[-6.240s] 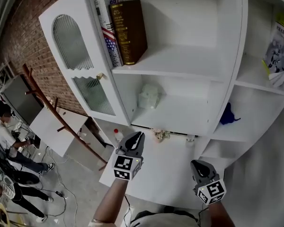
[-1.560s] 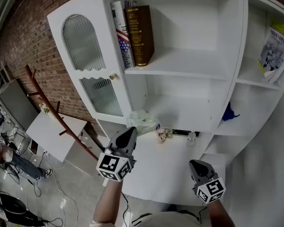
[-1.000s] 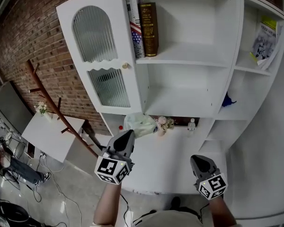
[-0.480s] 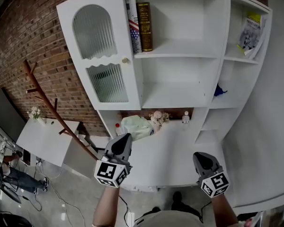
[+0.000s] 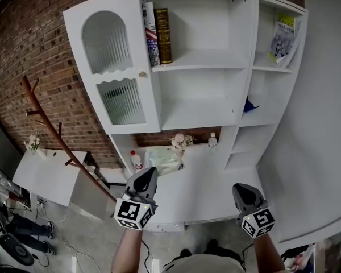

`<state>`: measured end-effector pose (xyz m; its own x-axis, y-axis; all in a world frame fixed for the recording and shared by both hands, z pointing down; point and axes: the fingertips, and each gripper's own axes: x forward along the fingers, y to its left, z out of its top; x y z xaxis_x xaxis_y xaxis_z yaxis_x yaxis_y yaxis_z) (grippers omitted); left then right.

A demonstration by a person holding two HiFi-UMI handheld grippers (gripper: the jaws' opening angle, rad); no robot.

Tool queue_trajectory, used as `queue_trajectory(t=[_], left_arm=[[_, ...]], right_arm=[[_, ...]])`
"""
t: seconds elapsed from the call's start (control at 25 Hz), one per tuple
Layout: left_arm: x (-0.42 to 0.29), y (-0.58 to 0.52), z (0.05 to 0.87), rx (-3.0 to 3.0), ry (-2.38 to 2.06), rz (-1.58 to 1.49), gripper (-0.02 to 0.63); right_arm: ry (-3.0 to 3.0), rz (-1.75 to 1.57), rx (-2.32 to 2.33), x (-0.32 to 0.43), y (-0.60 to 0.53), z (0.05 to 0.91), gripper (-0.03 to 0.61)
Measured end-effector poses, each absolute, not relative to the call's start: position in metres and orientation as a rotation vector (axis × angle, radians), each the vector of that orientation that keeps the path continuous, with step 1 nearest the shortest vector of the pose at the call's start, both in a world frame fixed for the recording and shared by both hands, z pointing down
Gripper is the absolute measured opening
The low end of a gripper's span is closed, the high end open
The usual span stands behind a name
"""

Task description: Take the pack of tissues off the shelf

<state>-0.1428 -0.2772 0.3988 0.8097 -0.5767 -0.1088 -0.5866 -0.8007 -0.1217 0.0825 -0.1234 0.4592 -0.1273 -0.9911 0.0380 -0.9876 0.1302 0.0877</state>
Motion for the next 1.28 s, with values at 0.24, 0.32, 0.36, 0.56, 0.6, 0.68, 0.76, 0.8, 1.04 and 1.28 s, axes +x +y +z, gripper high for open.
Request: queue_trajectory(t=[0.24, 0.32, 0.36, 0.56, 0.6, 0.68, 0.76, 0.8, 1.04, 1.28], left_arm=[[-0.137, -0.26, 0.401, -2.845, 0.919, 0.1, 0.023], [-0.134, -0.254, 0.403, -2.847, 0.918, 0.1, 0.023], [-0.132, -0.251, 0.406, -2.85, 0.919, 0.097, 0.023], [-0.122, -0.238, 0.418, -2.874, 0.94, 0.094, 0.023], [-0.119, -0.235, 0.42, -2.88, 0.942, 0.099, 0.023], [-0.114, -0.231, 0.423, -2.885, 0.947, 0.106, 0.023], [-0.111, -0.227, 0.427, -2.885, 0.952, 0.112, 0.023], [-0.109, -0.225, 0.428, -2.886, 0.955, 0.116, 0.023], [-0.104, -0.219, 0.435, -2.893, 0.98, 0.13, 0.023], [-0.103, -0.223, 0.437, -2.885, 0.998, 0.132, 0.023]], right_arm=[[-2.29, -0.053, 2.019, 0.1, -0.117, 0.46, 0.034], [-2.296, -0.05, 2.017, 0.106, -0.118, 0.46, 0.034], [-2.299, -0.047, 2.017, 0.109, -0.118, 0.46, 0.034], [-2.323, -0.035, 2.014, 0.129, -0.122, 0.461, 0.034], [-2.33, -0.037, 2.011, 0.132, -0.123, 0.461, 0.034], [-2.34, -0.047, 2.003, 0.137, -0.126, 0.462, 0.033], [-2.347, -0.051, 1.998, 0.142, -0.13, 0.464, 0.034], [-2.352, -0.049, 1.998, 0.143, -0.131, 0.465, 0.034], [-2.374, -0.06, 1.982, 0.145, -0.135, 0.466, 0.032], [-2.381, -0.087, 1.968, 0.15, -0.137, 0.466, 0.031]])
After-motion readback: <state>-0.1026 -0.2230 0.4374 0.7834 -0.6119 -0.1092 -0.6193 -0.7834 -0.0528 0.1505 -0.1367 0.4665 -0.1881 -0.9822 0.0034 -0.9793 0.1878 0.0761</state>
